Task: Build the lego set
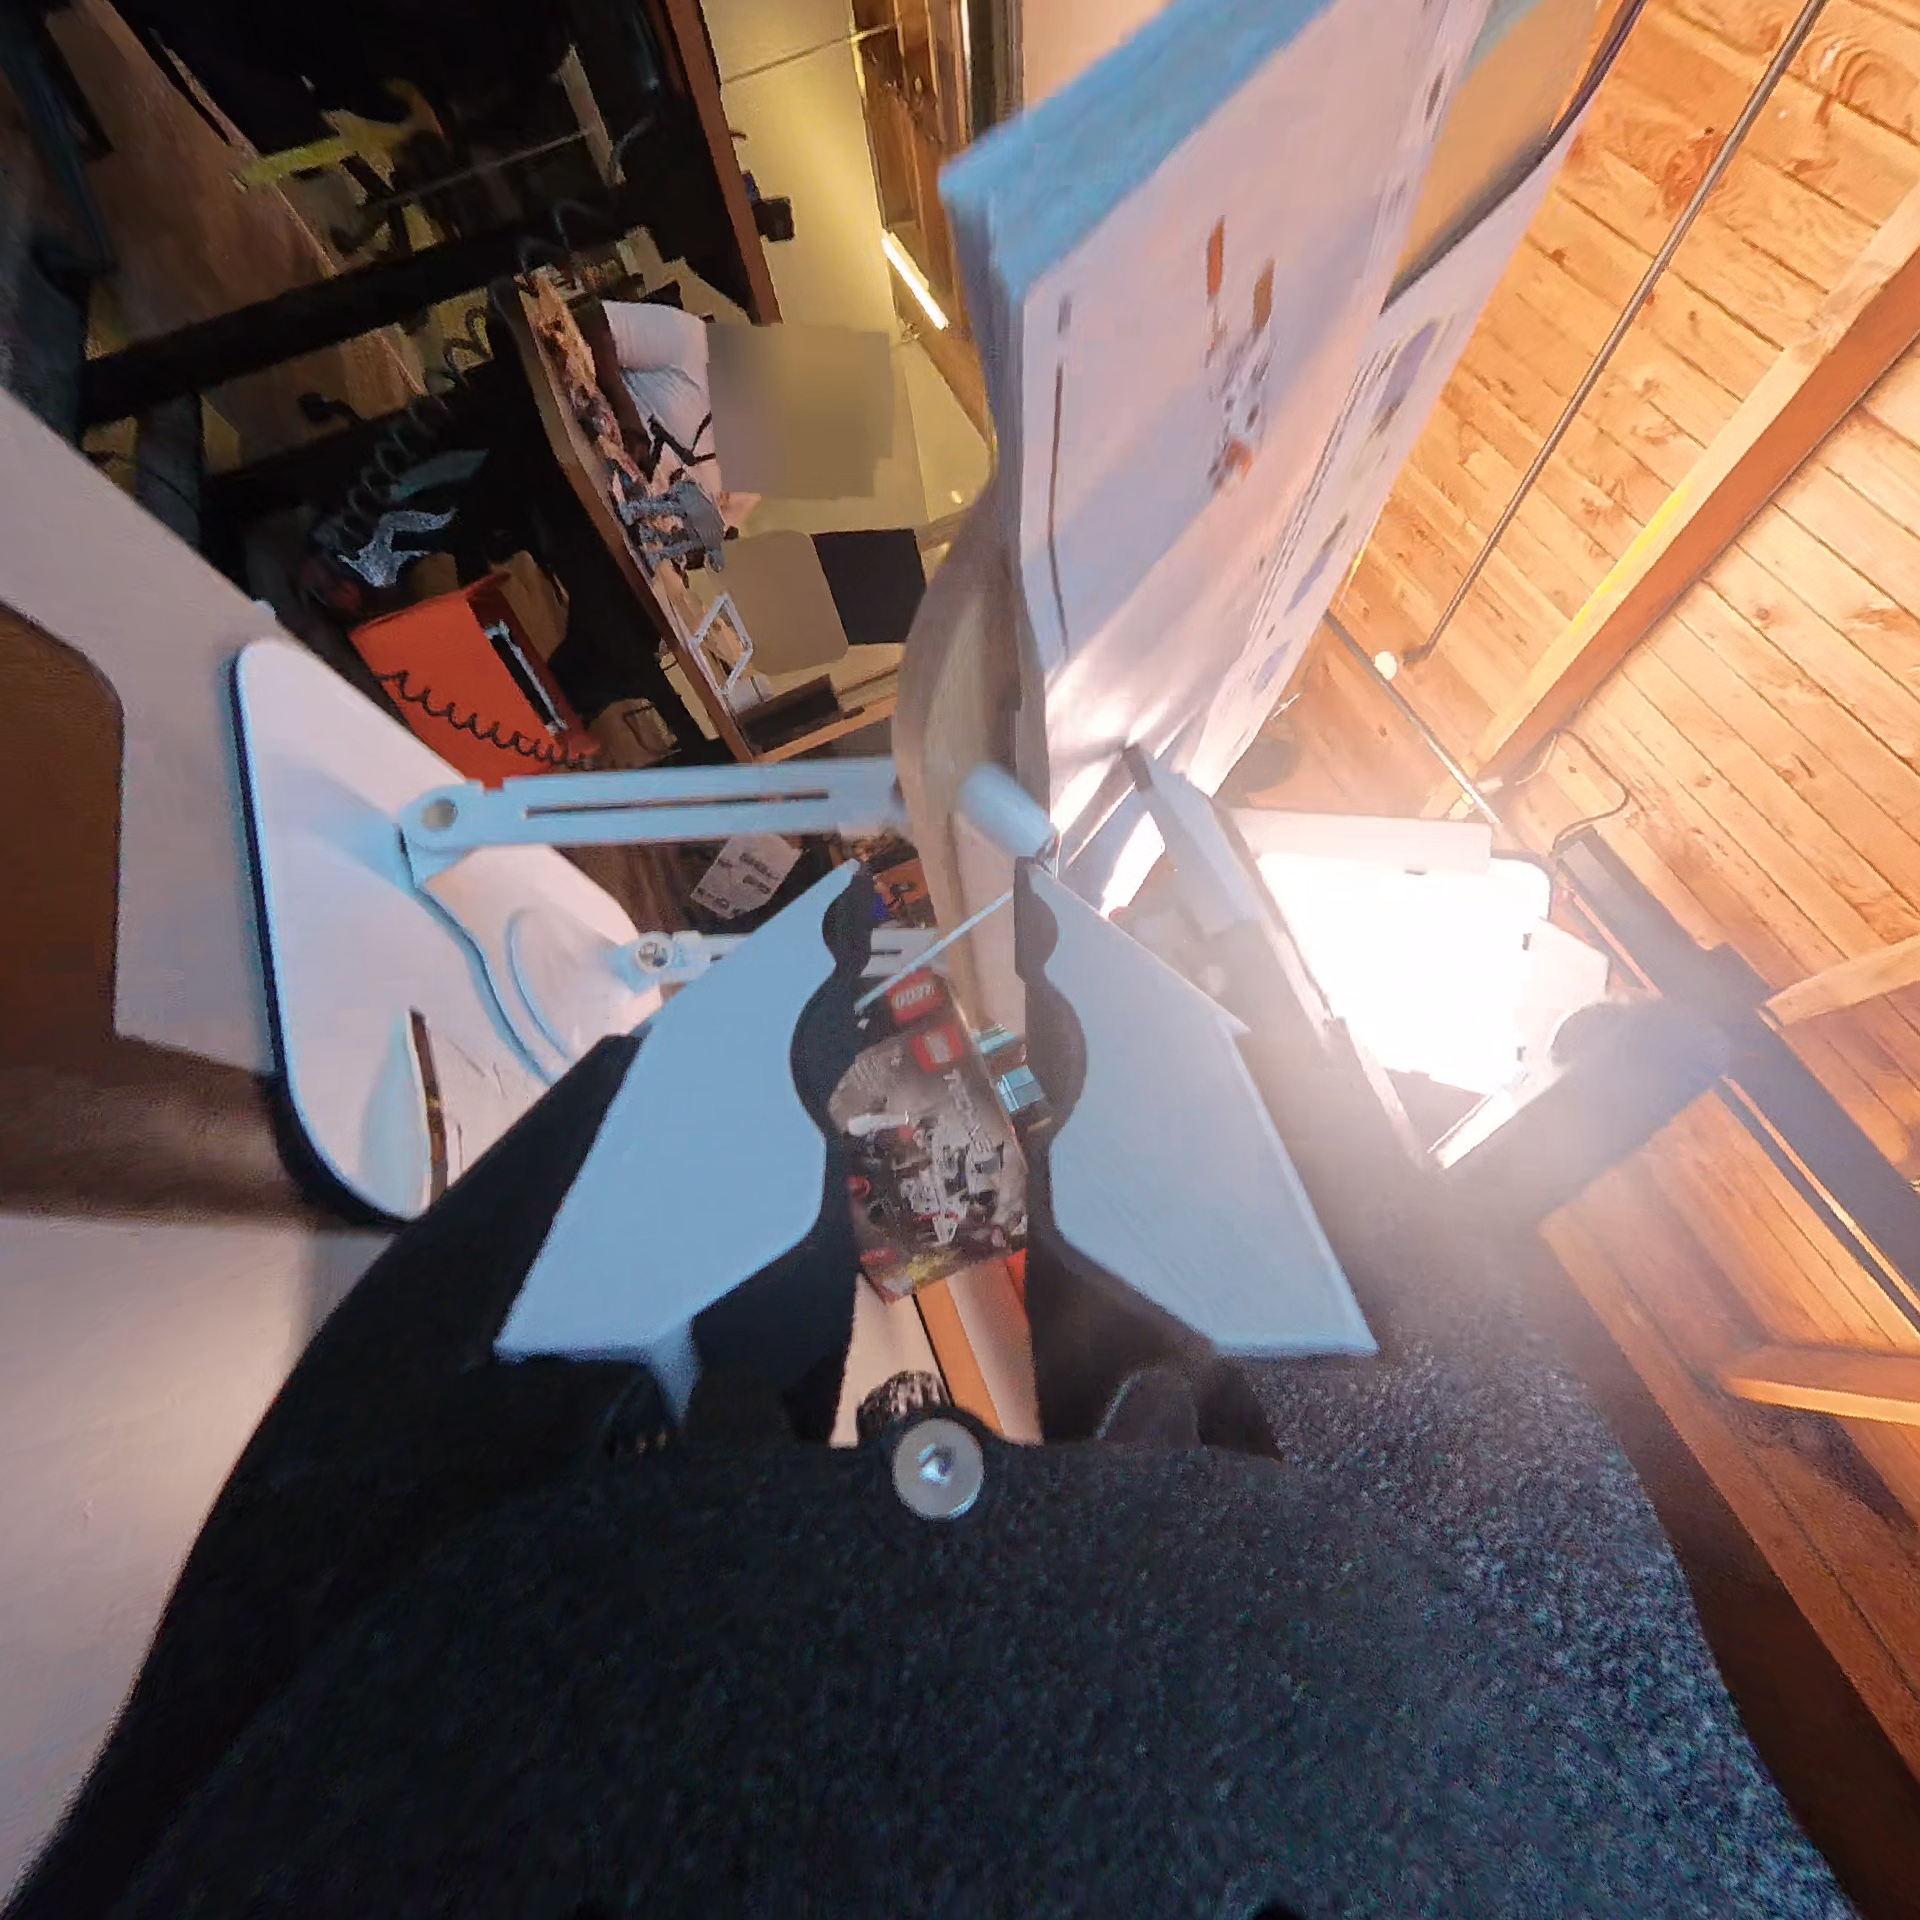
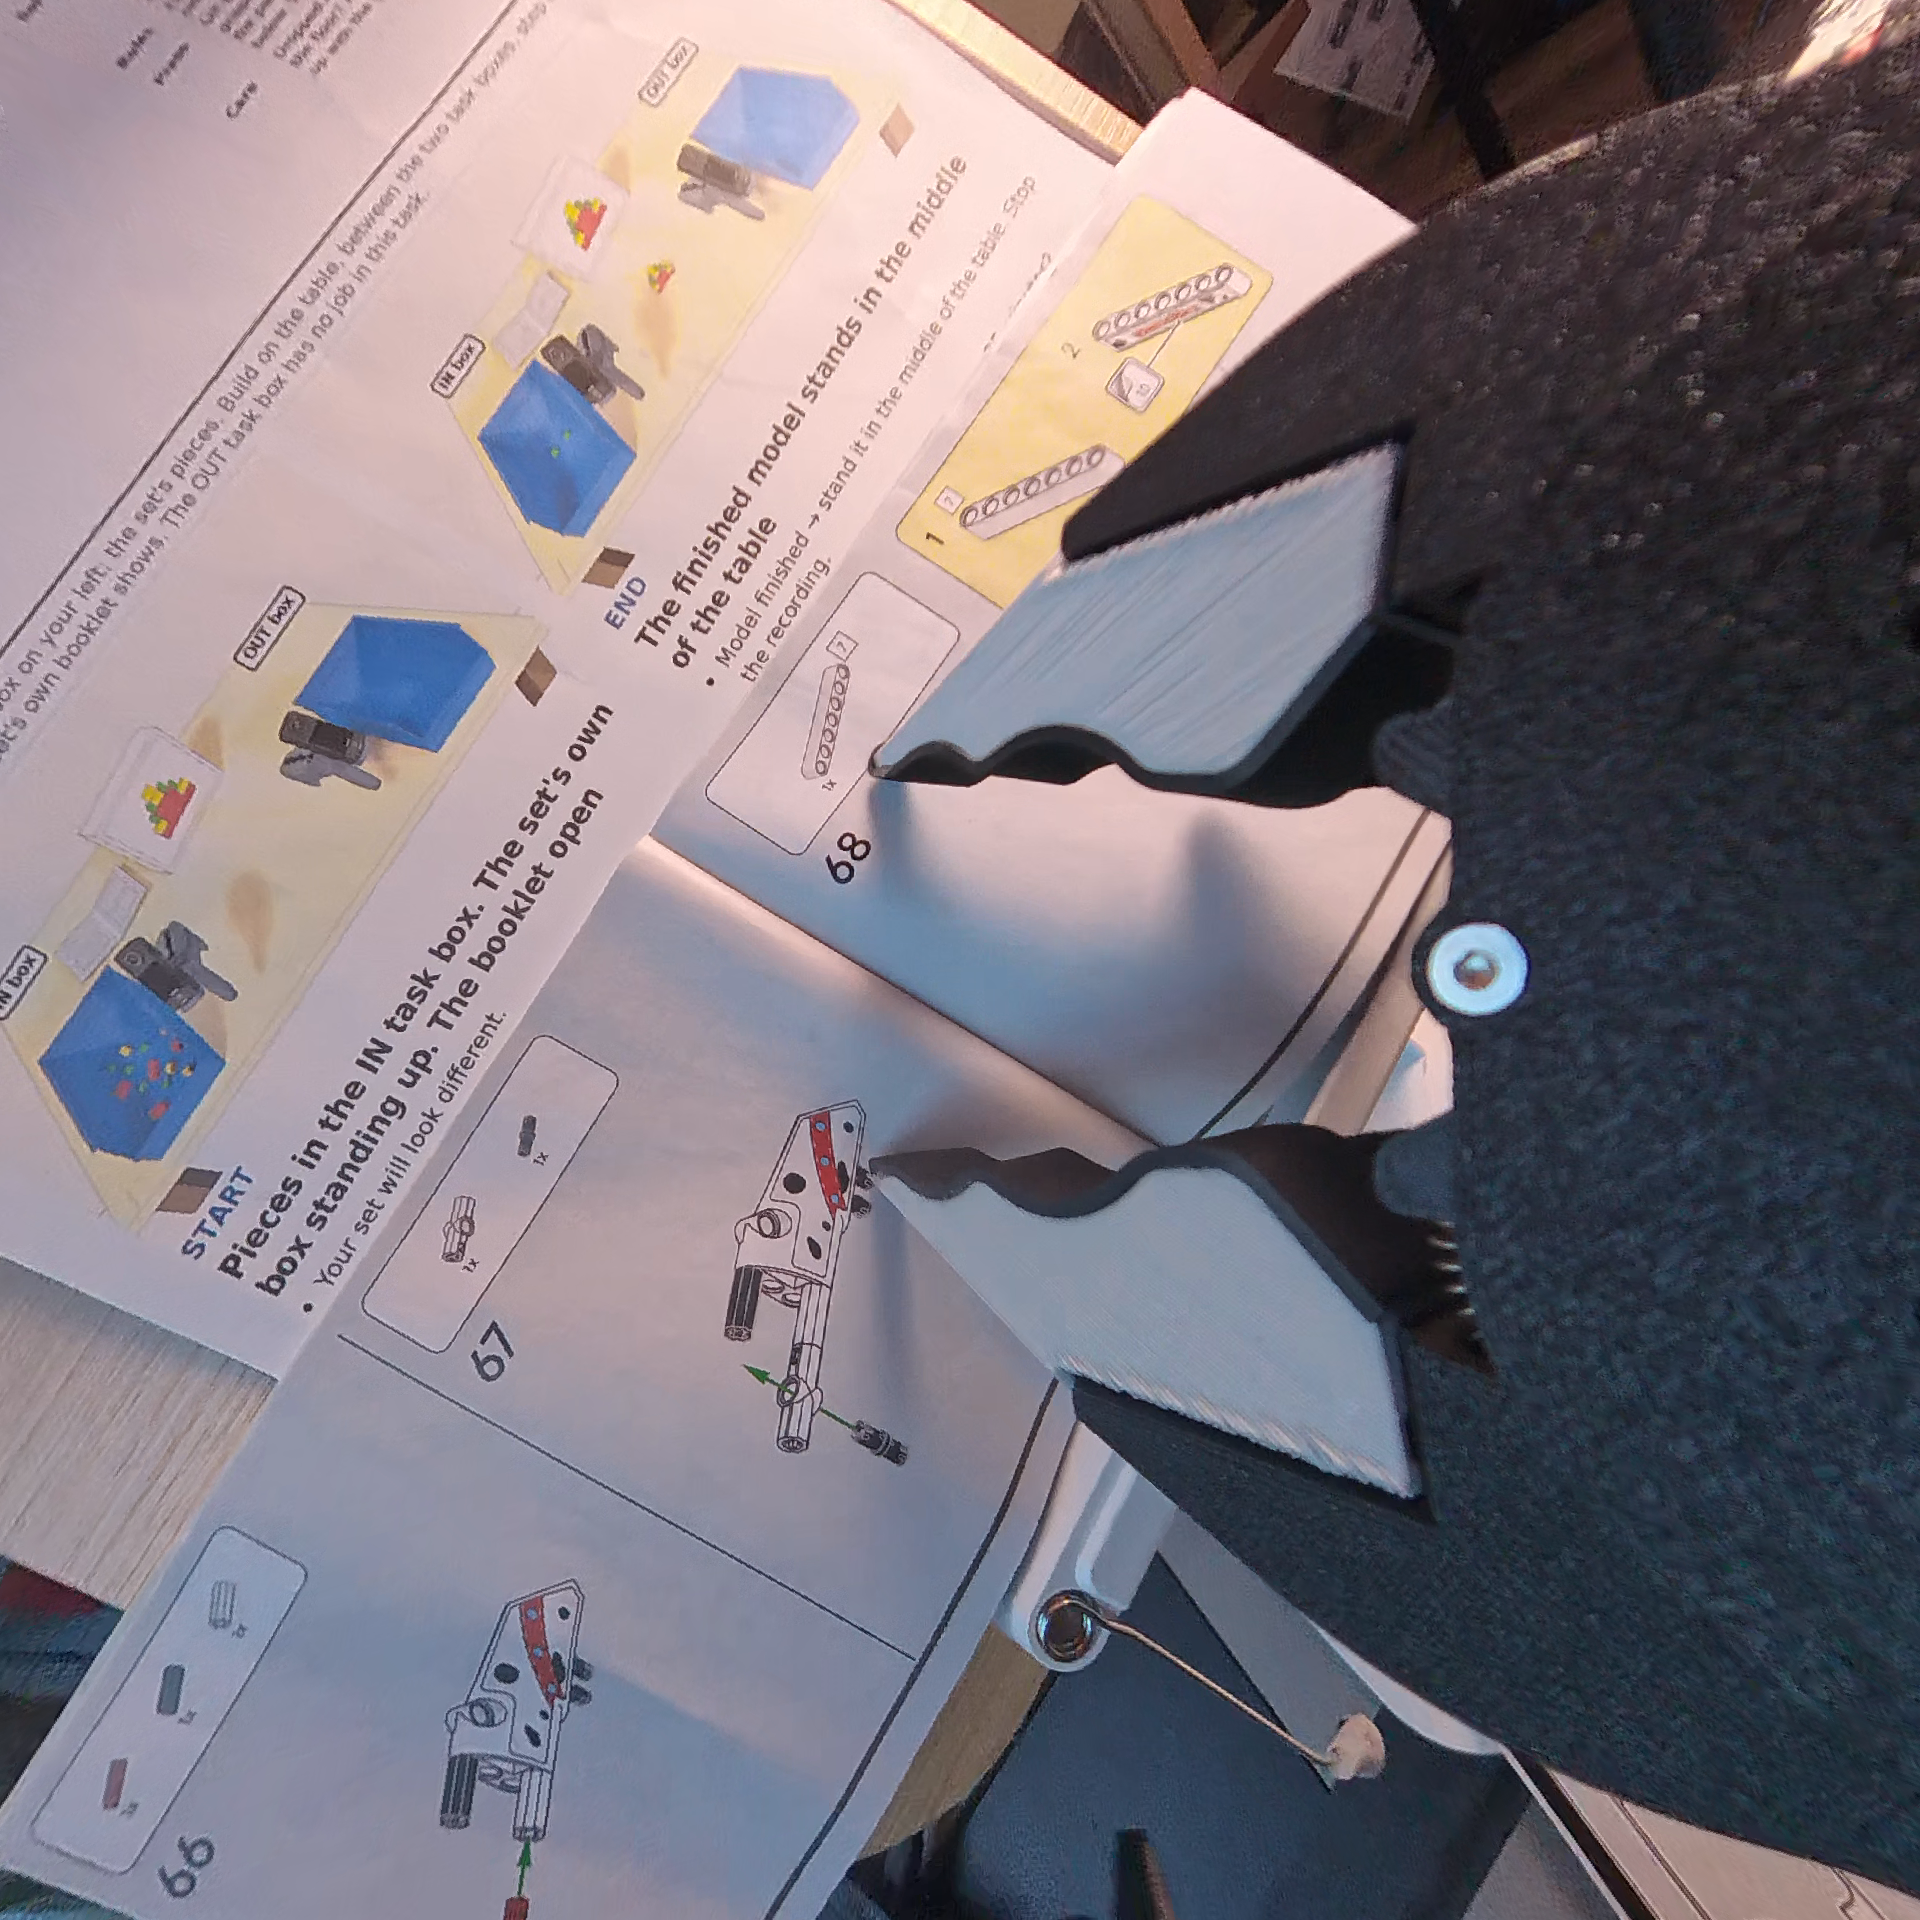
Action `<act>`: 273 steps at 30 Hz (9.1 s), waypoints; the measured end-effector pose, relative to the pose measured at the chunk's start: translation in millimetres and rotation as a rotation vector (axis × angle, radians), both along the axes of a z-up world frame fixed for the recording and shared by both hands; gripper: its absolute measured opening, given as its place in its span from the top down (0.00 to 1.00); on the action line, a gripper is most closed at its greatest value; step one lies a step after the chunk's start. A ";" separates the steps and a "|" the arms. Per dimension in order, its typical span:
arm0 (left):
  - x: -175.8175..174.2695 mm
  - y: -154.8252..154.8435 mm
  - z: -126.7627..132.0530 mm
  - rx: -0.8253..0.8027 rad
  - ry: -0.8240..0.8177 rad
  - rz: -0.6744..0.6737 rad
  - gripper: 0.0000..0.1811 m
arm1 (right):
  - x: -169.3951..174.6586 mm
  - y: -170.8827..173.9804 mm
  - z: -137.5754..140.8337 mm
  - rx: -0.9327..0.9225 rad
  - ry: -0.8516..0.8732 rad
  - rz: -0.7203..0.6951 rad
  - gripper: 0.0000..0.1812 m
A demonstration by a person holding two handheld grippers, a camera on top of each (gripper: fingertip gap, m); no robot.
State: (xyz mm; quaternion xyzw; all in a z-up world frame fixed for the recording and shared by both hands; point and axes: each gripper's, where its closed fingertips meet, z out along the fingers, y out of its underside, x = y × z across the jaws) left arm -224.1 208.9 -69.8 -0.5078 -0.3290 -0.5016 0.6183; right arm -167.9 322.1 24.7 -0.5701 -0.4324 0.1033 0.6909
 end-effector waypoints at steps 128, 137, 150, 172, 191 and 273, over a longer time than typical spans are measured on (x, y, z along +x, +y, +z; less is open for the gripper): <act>97.4 -203.4 -144.5 -0.659 1.449 -0.523 0.89 | 277.2 -231.2 -144.1 -0.381 0.090 0.269 0.79; 97.6 -192.8 -145.5 -0.650 1.432 -0.523 0.95 | 277.2 -229.0 -149.5 -0.391 0.070 0.263 0.79; 174.4 -246.3 -130.2 -0.486 1.449 -0.748 0.98 | 279.7 -227.2 -152.3 -0.385 0.050 0.252 0.80; 200.5 -275.1 -120.1 -0.411 1.336 -0.712 0.86 | 178.2 -226.1 -189.7 -0.386 -0.436 0.645 0.80; 149.4 -256.3 -76.7 -0.340 1.055 -0.381 0.84 | 112.2 -199.1 -236.1 -0.524 -0.834 0.904 0.97; 178.8 -232.3 -118.6 -0.352 1.573 -0.705 0.96 | 268.4 -290.0 -172.7 -0.582 -0.160 0.705 0.87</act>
